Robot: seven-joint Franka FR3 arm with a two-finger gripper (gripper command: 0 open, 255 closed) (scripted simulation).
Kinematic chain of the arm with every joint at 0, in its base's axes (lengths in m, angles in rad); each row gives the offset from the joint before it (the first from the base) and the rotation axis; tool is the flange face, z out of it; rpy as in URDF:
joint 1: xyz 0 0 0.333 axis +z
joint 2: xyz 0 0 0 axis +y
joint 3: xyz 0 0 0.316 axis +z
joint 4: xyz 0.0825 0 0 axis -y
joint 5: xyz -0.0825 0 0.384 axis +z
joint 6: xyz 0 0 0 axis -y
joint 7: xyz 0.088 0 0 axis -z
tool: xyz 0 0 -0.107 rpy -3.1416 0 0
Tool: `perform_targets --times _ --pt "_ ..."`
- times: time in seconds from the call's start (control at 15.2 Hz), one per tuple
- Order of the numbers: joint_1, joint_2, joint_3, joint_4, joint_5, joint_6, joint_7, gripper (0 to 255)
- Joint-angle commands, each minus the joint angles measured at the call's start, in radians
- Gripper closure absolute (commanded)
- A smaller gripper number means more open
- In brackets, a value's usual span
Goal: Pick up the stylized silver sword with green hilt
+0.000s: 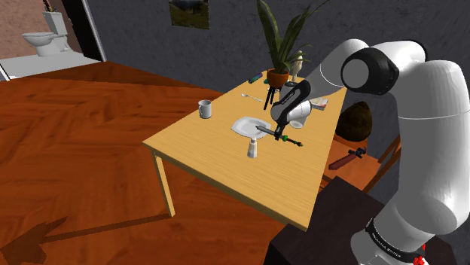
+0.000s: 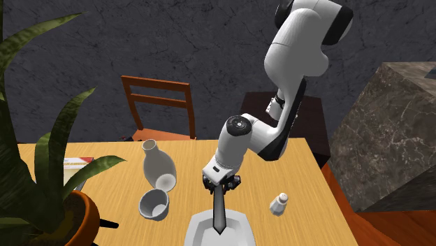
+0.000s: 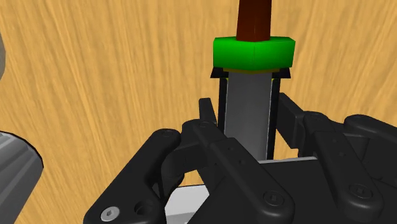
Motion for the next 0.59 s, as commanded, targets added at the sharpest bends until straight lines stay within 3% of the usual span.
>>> perform_targets --times 0.0,0.53 --pt "0.003 -0.012 -0.003 -0.003 -0.003 -0.009 0.002 255" --pt "0.021 -0.096 -0.026 -0.005 -0.029 -0.089 0.014 255"
